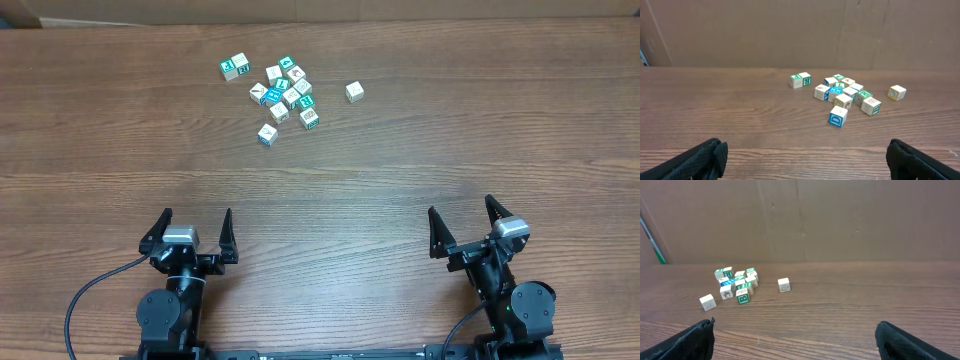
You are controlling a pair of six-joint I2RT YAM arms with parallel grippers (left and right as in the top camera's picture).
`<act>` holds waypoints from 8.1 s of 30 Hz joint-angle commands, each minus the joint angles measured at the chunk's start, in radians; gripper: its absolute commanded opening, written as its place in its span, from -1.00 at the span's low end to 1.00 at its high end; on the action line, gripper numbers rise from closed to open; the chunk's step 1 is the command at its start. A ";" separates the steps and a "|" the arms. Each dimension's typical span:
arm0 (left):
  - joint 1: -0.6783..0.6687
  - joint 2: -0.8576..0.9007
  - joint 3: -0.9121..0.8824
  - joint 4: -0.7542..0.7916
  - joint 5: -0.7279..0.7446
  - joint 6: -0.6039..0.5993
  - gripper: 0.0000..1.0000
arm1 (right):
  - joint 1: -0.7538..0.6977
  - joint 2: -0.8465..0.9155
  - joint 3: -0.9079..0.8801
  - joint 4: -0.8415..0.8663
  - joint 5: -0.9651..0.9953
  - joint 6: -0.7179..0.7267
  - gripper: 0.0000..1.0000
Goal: Form a horizontal line
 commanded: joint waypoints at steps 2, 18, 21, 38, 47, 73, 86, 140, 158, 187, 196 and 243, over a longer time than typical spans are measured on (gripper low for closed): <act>-0.007 -0.011 -0.003 -0.001 -0.003 0.019 0.99 | -0.005 -0.013 -0.010 0.002 0.006 -0.004 1.00; -0.007 -0.011 -0.003 -0.001 -0.003 0.019 0.99 | -0.005 -0.013 -0.010 0.003 0.006 -0.004 1.00; -0.007 -0.011 -0.003 -0.001 -0.003 0.019 0.99 | -0.005 -0.013 -0.010 0.003 0.006 -0.004 1.00; -0.007 -0.011 -0.003 0.000 -0.012 0.019 0.99 | -0.005 -0.013 -0.010 0.003 0.006 -0.004 1.00; -0.007 -0.011 -0.003 0.000 -0.011 0.019 0.99 | -0.005 -0.013 -0.010 0.003 0.006 -0.004 1.00; -0.006 -0.011 -0.003 0.001 -0.013 0.019 0.99 | -0.005 -0.013 -0.010 0.003 0.006 -0.004 1.00; -0.006 -0.011 0.103 0.066 0.067 0.025 0.99 | -0.005 -0.013 -0.010 0.003 0.006 -0.004 1.00; -0.006 0.838 1.792 -0.346 0.332 0.016 0.99 | -0.005 -0.013 -0.010 0.003 0.006 -0.004 1.00; -0.006 1.224 2.077 -0.955 0.361 0.016 0.99 | -0.005 -0.013 -0.010 0.003 0.006 -0.004 1.00; -0.007 1.427 2.074 -1.314 0.365 -0.080 0.12 | -0.005 -0.013 -0.010 0.002 0.006 -0.004 1.00; -0.007 1.451 2.074 -1.363 0.365 -0.099 -0.31 | -0.005 -0.013 -0.010 0.002 0.006 -0.004 1.00; -0.194 2.016 2.074 -1.518 0.026 -0.221 0.40 | -0.005 -0.013 -0.010 0.003 0.006 -0.004 1.00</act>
